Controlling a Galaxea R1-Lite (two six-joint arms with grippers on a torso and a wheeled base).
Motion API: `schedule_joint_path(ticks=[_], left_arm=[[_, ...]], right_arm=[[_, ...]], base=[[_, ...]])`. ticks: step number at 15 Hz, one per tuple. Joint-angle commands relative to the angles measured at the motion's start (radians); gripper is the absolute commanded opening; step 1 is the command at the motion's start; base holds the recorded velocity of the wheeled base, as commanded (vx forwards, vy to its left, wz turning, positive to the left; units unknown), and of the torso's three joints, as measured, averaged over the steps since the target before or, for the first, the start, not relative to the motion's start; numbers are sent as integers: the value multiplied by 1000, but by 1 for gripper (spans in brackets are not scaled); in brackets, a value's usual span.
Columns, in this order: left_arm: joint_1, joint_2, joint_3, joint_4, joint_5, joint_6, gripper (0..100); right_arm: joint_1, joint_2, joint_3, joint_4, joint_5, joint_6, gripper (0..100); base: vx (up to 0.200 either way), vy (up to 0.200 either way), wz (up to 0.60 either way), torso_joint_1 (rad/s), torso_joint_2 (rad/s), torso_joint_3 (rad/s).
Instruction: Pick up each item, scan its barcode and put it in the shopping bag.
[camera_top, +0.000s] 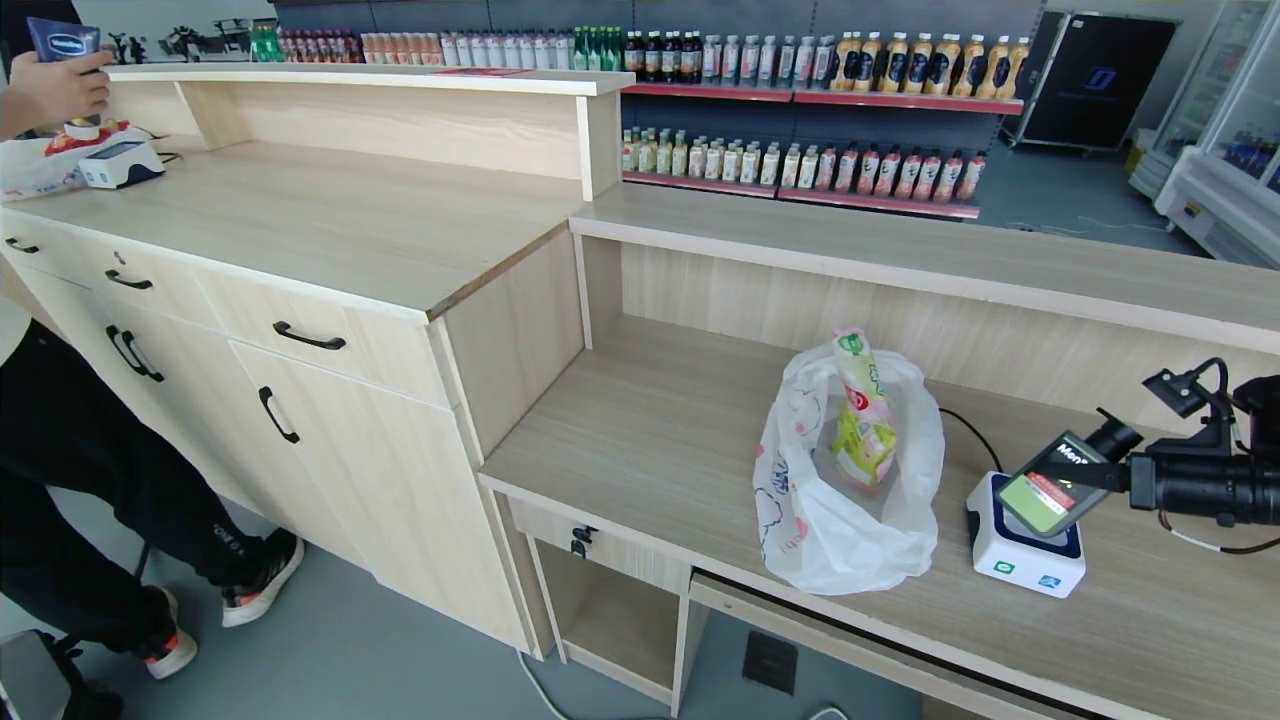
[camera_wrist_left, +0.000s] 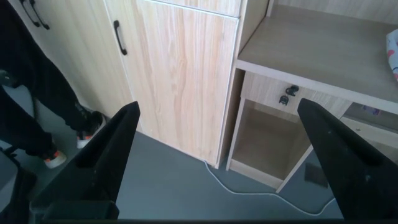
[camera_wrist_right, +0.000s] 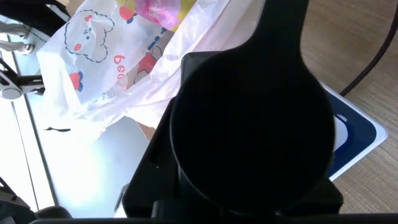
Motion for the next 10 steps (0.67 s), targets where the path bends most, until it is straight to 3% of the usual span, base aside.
schedule_joint_path(ticks=[1, 10], left_arm=[[1, 0, 0, 0, 0, 0, 100], [1, 0, 0, 0, 0, 0, 100]], right_arm=[[4, 9, -3, -3, 0, -2, 0], [7, -46, -8, 1, 0, 0, 0]], base=[[0, 0, 0, 0, 0, 0], [0, 0, 0, 0, 0, 0]])
